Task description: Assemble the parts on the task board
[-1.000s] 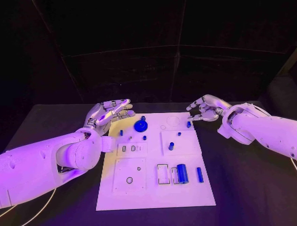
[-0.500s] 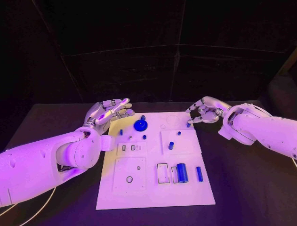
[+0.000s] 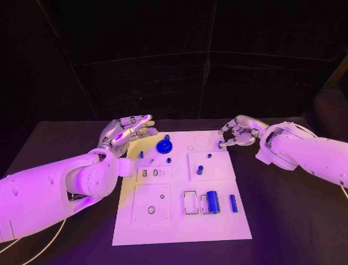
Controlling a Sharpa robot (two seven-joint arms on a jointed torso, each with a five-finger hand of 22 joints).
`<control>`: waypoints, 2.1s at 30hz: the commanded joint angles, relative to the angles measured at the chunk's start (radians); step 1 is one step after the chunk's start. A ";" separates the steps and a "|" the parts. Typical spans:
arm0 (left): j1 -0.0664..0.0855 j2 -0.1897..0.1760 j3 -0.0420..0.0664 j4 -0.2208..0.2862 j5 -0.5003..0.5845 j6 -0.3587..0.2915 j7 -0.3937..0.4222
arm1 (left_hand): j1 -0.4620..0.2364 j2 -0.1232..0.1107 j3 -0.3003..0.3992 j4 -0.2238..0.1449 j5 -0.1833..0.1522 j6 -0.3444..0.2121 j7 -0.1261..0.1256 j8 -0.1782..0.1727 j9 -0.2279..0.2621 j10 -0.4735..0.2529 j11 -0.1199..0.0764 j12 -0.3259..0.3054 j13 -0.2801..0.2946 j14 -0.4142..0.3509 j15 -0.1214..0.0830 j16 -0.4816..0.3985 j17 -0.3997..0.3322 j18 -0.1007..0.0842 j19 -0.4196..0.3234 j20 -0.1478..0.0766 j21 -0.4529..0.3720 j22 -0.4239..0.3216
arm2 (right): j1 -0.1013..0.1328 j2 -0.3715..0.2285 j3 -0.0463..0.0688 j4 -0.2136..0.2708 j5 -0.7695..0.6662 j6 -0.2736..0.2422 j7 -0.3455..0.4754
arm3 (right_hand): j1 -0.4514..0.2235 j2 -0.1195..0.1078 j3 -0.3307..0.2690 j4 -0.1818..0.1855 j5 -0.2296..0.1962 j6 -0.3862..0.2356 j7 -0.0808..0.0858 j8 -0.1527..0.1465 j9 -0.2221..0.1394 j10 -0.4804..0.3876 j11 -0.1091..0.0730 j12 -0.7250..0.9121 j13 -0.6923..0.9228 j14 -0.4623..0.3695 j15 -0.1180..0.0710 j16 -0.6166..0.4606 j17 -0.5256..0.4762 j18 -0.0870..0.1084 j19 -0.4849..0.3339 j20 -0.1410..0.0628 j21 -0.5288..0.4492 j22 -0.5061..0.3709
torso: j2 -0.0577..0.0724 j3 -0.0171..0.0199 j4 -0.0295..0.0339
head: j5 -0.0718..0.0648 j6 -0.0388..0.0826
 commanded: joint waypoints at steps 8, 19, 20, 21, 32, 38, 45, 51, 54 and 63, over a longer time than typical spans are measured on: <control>0.001 0.002 0.001 -0.002 -0.003 0.014 0.004 | -0.005 0.004 -0.004 -0.003 0.001 0.000 0.001 -0.004 0.000 0.000 -0.001 -0.003 0.000 0.006 0.002 -0.005 0.001 0.014 0.007 0.003 -0.006 -0.001 | -0.012 0.007 0.000 -0.006 -0.047 0.029 -0.034 | 0.006 0.018 -0.004 -0.006 -0.008 0.015 0.000 0.008 0.002 0.057 -0.004 0.005 0.196 0.082 0.000 0.006 0.176 -0.004 0.042 -0.001 -0.002 0.186 | -0.001 0.0003 0.0007 | 0.001 -0.002; 0.001 0.002 0.001 -0.004 -0.003 0.013 0.002 | -0.005 0.004 -0.004 -0.003 0.001 0.000 0.001 -0.004 0.000 0.000 -0.001 -0.003 0.000 0.006 0.002 -0.005 0.001 0.014 0.007 0.003 -0.006 -0.001 | -0.017 0.007 0.000 -0.009 -0.056 0.015 -0.056 | 0.005 0.038 -0.002 -0.008 -0.011 0.039 -0.004 0.019 0.005 0.060 -0.007 0.011 0.200 0.082 -0.003 0.006 0.177 -0.004 0.044 -0.003 -0.002 0.188 | 0.000 0.0003 0.0011 | 0.000 -0.002; 0.001 0.002 0.000 -0.004 -0.003 0.013 0.002 | -0.005 0.004 -0.004 -0.003 0.001 0.000 0.001 -0.004 0.000 0.000 -0.001 -0.003 0.000 0.006 0.002 -0.005 0.001 0.014 0.007 0.003 -0.006 -0.001 | -0.017 0.007 0.000 -0.010 -0.056 0.015 -0.058 | 0.005 0.043 0.000 -0.008 -0.012 0.042 -0.004 0.020 0.005 0.061 -0.007 0.011 0.200 0.082 -0.003 0.006 0.176 -0.005 0.044 -0.003 -0.002 0.188 | 0.000 0.0004 0.0011 | 0.000 -0.002; 0.001 0.002 0.000 -0.004 -0.003 0.013 0.002 | -0.005 0.004 -0.004 -0.003 0.001 0.000 0.001 -0.004 0.000 0.000 -0.001 -0.003 0.000 0.006 0.002 -0.005 0.001 0.014 0.007 0.003 -0.006 -0.001 | -0.017 0.008 0.000 -0.011 -0.056 0.014 -0.060 | 0.005 0.047 0.001 -0.008 -0.013 0.044 -0.004 0.021 0.005 0.061 -0.008 0.011 0.201 0.082 -0.004 0.006 0.177 -0.004 0.044 -0.003 -0.002 0.187 | 0.000 0.0003 0.0012 | 0.000 -0.002; 0.001 0.003 0.000 -0.006 -0.003 0.013 0.001 | -0.005 0.004 -0.004 -0.003 0.001 0.000 0.001 -0.004 0.000 0.000 -0.001 -0.003 0.000 0.006 0.002 -0.005 0.001 0.014 0.007 0.003 -0.006 -0.001 | -0.019 0.018 0.000 -0.019 -0.057 0.015 -0.065 | -0.001 0.080 0.018 -0.004 -0.028 0.085 -0.012 0.035 0.007 0.065 -0.014 0.017 0.205 0.082 -0.009 0.006 0.177 -0.005 0.046 -0.008 -0.001 0.191 | -0.001 0.0002 0.0010 | -0.001 -0.003; 0.001 0.003 0.000 -0.006 -0.003 0.013 0.001 | -0.005 0.004 -0.004 -0.003 0.001 0.000 0.001 -0.004 0.000 0.000 -0.001 -0.003 0.000 0.006 0.002 -0.005 0.001 0.014 0.007 0.003 -0.006 -0.001 | -0.020 0.021 0.000 -0.021 -0.057 0.024 -0.065 | -0.001 0.082 0.021 -0.006 -0.031 0.093 -0.015 0.038 0.007 0.066 -0.017 0.018 0.206 0.082 -0.011 0.006 0.178 -0.005 0.047 -0.009 0.000 0.192 | 0.000 0.0003 0.0013 | -0.001 -0.004; 0.001 0.003 0.000 -0.007 -0.003 0.014 0.000 | -0.002 0.006 -0.003 -0.006 0.001 0.000 0.001 -0.004 0.000 0.001 -0.002 -0.004 0.000 0.007 0.002 -0.007 0.002 0.014 0.008 0.003 -0.007 -0.002 | -0.022 0.024 0.000 -0.021 -0.057 0.021 -0.063 | -0.001 0.075 0.021 -0.011 -0.039 0.092 -0.015 0.034 0.004 0.065 -0.018 0.017 0.205 0.083 -0.013 0.007 0.179 -0.005 0.047 -0.012 0.000 0.192 | -0.001 0.0005 0.0009 | 0.000 -0.005; 0.001 0.003 0.000 -0.007 -0.003 0.014 -0.001 | -0.002 0.006 -0.003 -0.006 0.001 0.000 0.001 -0.004 0.000 0.001 -0.002 -0.004 0.000 0.007 0.002 -0.007 0.002 0.014 0.008 0.003 -0.007 -0.002 | -0.022 0.026 0.000 -0.022 -0.057 0.007 -0.066 | -0.008 0.065 0.016 -0.014 -0.052 0.070 -0.010 0.018 -0.003 0.061 -0.014 0.011 0.200 0.082 -0.011 0.006 0.177 -0.005 0.046 -0.012 -0.001 0.191 | -0.001 0.0004 0.0014 | 0.000 -0.005; 0.001 0.003 0.000 -0.008 -0.003 0.015 -0.001 | -0.002 0.006 -0.003 -0.006 0.001 0.000 0.001 -0.004 0.000 0.001 -0.002 -0.004 0.000 0.007 0.002 -0.007 0.002 0.014 0.008 0.003 -0.007 -0.002 | -0.022 0.028 0.000 -0.024 -0.057 0.001 -0.066 | -0.012 0.062 0.013 -0.014 -0.056 0.059 -0.008 0.011 -0.005 0.059 -0.012 0.007 0.197 0.082 -0.009 0.005 0.176 -0.005 0.046 -0.010 -0.001 0.190 | -0.001 0.0007 0.0013 | -0.001 -0.004; 0.001 0.004 0.000 -0.010 -0.003 0.022 -0.003 | -0.002 0.006 -0.004 -0.007 0.001 0.000 0.001 -0.005 0.000 0.001 -0.002 -0.005 0.000 0.008 0.002 -0.008 0.002 0.014 0.009 0.003 -0.008 -0.002 | -0.022 0.033 0.000 -0.029 -0.057 -0.011 -0.067 | -0.013 0.061 0.012 -0.015 -0.058 0.054 -0.006 0.008 -0.005 0.057 -0.011 0.004 0.195 0.082 -0.008 0.005 0.175 -0.005 0.045 -0.010 -0.002 0.189 | -0.001 0.0011 0.0005 | 0.001 -0.005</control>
